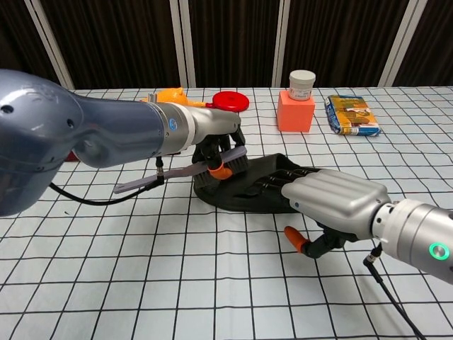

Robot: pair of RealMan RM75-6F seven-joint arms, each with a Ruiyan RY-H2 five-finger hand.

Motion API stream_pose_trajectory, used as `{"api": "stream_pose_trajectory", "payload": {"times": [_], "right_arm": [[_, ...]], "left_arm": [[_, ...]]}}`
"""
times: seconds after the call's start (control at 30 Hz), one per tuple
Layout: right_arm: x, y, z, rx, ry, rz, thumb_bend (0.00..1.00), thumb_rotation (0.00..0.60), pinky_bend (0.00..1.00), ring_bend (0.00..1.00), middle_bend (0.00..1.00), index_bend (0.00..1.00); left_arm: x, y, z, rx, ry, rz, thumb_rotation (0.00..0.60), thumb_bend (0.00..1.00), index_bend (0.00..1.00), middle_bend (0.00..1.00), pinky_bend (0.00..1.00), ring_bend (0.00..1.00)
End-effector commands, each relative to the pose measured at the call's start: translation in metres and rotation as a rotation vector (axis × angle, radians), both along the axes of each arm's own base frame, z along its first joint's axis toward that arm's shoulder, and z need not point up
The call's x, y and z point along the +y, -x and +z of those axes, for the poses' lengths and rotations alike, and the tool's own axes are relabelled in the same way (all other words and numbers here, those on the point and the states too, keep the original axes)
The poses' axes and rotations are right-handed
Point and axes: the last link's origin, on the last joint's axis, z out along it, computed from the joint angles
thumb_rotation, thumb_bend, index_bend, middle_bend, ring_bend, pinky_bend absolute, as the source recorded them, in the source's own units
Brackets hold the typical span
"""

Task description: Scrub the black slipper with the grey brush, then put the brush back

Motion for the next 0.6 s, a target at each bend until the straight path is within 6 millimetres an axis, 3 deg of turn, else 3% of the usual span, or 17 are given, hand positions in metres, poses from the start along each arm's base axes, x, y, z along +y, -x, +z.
{"api": "stream_pose_trajectory", "payload": {"times": [0.03,0.23,0.6], "right_arm": [[0.0,0.001,0.0,0.0,-0.003,0.0,0.7,0.6,0.07,0.01,0.03,0.0],[0.001,0.004,0.001,0.015,-0.006,0.003,0.7,0.6,0.06,0.01,0.03,0.0],[0.004,0.006,0.002,0.025,-0.018,-0.002,0.7,0.6,0.05,0.01,0.03,0.0]], "left_arm": [[0.002,-0.007,0.002,0.005,-0.007,0.0,0.6,0.5,0.45,0.61,0.56,0.56],[0.004,-0.02,-0.009,-0.083,-0.03,-0.049,0.6,0.5,0.45,0.61,0.56,0.56],[0.003,-0.024,-0.028,-0.222,-0.043,-0.115,0.6,0.5,0.45,0.61,0.56,0.56]]}}
